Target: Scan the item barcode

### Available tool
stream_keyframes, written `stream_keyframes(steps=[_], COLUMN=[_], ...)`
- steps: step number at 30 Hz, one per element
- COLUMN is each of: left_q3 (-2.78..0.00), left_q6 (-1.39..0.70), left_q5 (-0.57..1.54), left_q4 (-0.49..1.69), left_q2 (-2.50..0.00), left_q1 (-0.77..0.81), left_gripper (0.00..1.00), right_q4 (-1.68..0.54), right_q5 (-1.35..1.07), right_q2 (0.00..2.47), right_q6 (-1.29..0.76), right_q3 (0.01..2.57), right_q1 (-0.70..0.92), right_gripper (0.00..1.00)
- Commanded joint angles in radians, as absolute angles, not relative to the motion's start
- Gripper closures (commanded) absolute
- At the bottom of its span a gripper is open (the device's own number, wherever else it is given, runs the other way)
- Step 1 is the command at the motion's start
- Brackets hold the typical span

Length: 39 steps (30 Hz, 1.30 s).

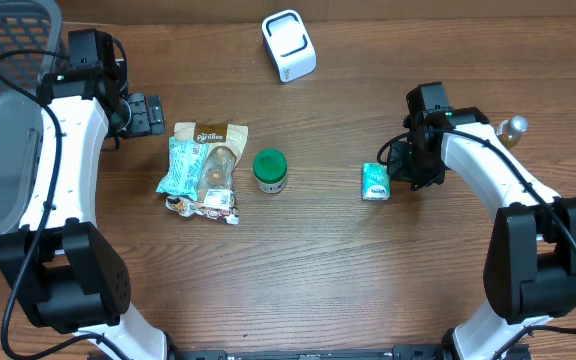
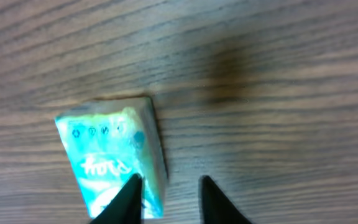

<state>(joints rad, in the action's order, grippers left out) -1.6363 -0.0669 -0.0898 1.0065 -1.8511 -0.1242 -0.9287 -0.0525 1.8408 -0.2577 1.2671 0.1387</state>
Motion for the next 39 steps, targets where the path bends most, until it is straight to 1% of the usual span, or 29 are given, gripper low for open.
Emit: stream_keyframes(steps=[1, 4, 7, 9, 10, 11, 13, 16, 18, 23, 27, 29, 39], left_q3=[-1.654, -1.654, -1.654, -1.654, -1.654, -1.654, -1.654, -1.654, -1.654, -1.654, -1.654, -1.654, -1.654], left_q6=[-0.048, -0.048, -0.048, -0.048, -0.048, -0.048, -0.048, -0.048, -0.048, -0.048, -0.048, -0.048, -0.048], left_q5=[-0.084, -0.084, -0.084, -0.084, -0.084, -0.084, -0.084, -0.084, -0.084, -0.084, -0.084, -0.084, -0.084], left_q4=[1.006, 1.006, 1.006, 1.006, 1.006, 1.006, 1.006, 1.006, 1.006, 1.006, 1.006, 1.006, 1.006], left_q2=[-1.832, -1.832, -1.832, -1.832, -1.832, -1.832, -1.832, -1.832, -1.832, -1.832, -1.832, -1.832, -1.832], left_q1=[-0.118, -0.118, -0.117, -0.117, -0.117, -0.117, -0.117, -0.118, -0.118, -0.118, -0.117, -0.117, -0.117], left_gripper=[0.0, 0.0, 0.01, 0.01, 0.0, 0.0, 0.0, 0.0, 0.0, 0.01, 0.0, 0.0, 0.0], right_q4=[-0.927, -0.929, -0.929, -0.929, -0.929, -0.929, -0.929, -0.925, -0.921, -0.906, -0.897, -0.897, -0.883], right_q5=[-0.093, -0.131, -0.136, -0.149, -0.163, -0.175, -0.181, -0.123, -0.068, 0.053, 0.192, 0.234, 0.295], right_q2=[1.814, 1.814, 1.814, 1.814, 1.814, 1.814, 1.814, 1.814, 1.814, 1.814, 1.814, 1.815, 1.837], right_q6=[-0.254, -0.253, -0.253, -0.253, -0.252, -0.248, -0.231, -0.231, -0.232, -0.236, -0.268, -0.288, -0.312], right_q3=[1.262, 1.262, 1.262, 1.262, 1.262, 1.262, 1.262, 1.262, 1.262, 1.262, 1.262, 1.262, 1.262], right_q1=[0.142, 0.142, 0.143, 0.143, 0.144, 0.146, 0.158, 0.192, 0.223, 0.316, 0.382, 0.405, 0.432], right_gripper=[0.77, 0.77, 0.89, 0.91, 0.9, 0.87, 0.78, 0.7, 0.67, 0.66, 0.62, 0.62, 0.62])
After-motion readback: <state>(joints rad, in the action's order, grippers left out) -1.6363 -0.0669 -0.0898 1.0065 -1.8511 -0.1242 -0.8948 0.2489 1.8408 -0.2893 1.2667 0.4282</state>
